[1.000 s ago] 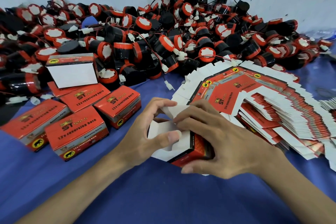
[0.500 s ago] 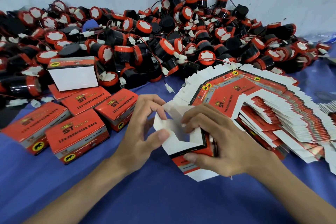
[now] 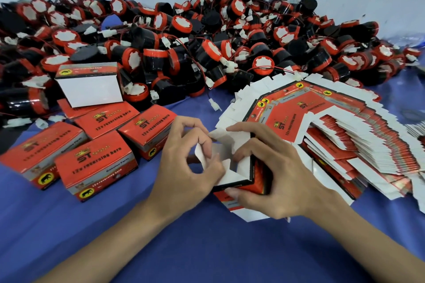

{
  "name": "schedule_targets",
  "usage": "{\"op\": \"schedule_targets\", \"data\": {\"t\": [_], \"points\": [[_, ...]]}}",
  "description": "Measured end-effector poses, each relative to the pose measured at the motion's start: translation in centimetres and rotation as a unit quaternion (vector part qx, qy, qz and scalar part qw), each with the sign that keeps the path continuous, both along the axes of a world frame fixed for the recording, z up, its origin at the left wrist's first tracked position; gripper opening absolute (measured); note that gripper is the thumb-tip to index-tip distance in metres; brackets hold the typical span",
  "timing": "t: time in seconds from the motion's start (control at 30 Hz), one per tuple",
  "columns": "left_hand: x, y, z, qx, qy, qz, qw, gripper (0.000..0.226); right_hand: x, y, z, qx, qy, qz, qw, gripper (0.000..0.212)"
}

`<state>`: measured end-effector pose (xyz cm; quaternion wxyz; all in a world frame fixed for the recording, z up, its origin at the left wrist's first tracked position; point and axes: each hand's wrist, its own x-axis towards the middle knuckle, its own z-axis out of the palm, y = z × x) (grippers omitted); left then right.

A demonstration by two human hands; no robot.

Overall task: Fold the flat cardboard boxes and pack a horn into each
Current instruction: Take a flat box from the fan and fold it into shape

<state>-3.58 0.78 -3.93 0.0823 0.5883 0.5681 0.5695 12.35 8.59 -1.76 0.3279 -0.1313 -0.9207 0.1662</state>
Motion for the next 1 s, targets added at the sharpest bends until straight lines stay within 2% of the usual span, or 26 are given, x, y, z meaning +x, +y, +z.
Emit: {"op": "schedule_targets", "data": {"t": [0.1, 0.17, 0.3, 0.47, 0.57, 0.7, 0.77, 0.8, 0.83, 0.87, 0.9, 0.93, 1.0], "points": [[-0.3, 0.2, 0.1, 0.011, 0.014, -0.048, 0.999, 0.016, -0.1, 0.1, -0.1, 0.008, 0.011, 0.010, 1.000, 0.042], [-0.5, 0.1, 0.2, -0.003, -0.009, -0.088, 0.996, 0.015, -0.1, 0.0, -0.2, 0.010, 0.013, 0.012, 1.000, 0.042], [-0.6, 0.0, 0.1, -0.048, -0.018, -0.100, 0.994, 0.010, 0.0, 0.3, -0.5, 0.007, 0.016, 0.021, 1.000, 0.042], [-0.5, -0.1, -0.3, -0.086, -0.030, -0.150, 0.985, 0.018, 0.0, 0.4, -0.6, 0.016, 0.006, 0.037, 0.999, 0.048], [-0.1, -0.6, -0.5, -0.134, -0.082, -0.218, 0.963, 0.044, 0.0, 0.4, -0.7, 0.025, 0.003, 0.037, 0.999, 0.043], [0.7, 0.2, 0.8, -0.121, -0.153, -0.226, 0.954, 0.119, 0.1, 0.2, -0.5, -0.008, 0.015, 0.043, 0.999, 0.051], [1.4, -0.9, 1.4, -0.093, -0.158, -0.276, 0.944, 0.130, 0.4, 0.3, -0.8, -0.027, 0.022, 0.039, 0.999, 0.057], [1.2, -1.1, 1.5, -0.082, -0.150, -0.303, 0.938, 0.126, -0.1, -0.1, -0.4, -0.039, 0.019, 0.039, 0.998, 0.060], [1.1, -0.8, 1.5, -0.105, -0.143, -0.306, 0.935, 0.114, -0.4, -0.2, -0.4, -0.042, 0.033, 0.042, 0.998, 0.063], [0.9, -0.1, 1.3, -0.140, -0.170, -0.294, 0.930, 0.090, -0.6, -0.1, -0.5, -0.030, 0.042, 0.037, 0.998, 0.066], [1.2, 0.5, 1.2, -0.183, -0.208, -0.286, 0.917, 0.068, -1.1, -0.3, 0.0, -0.061, 0.056, 0.038, 0.996, 0.070], [1.2, 0.1, 0.8, -0.195, -0.218, -0.295, 0.910, 0.058, -1.4, -0.4, 0.7, -0.067, 0.054, 0.026, 0.996, 0.072], [0.9, -1.1, 0.7, -0.215, -0.299, -0.315, 0.875, 0.062, -1.2, -0.4, 0.5, -0.053, 0.049, 0.052, 0.996, 0.070]]}}
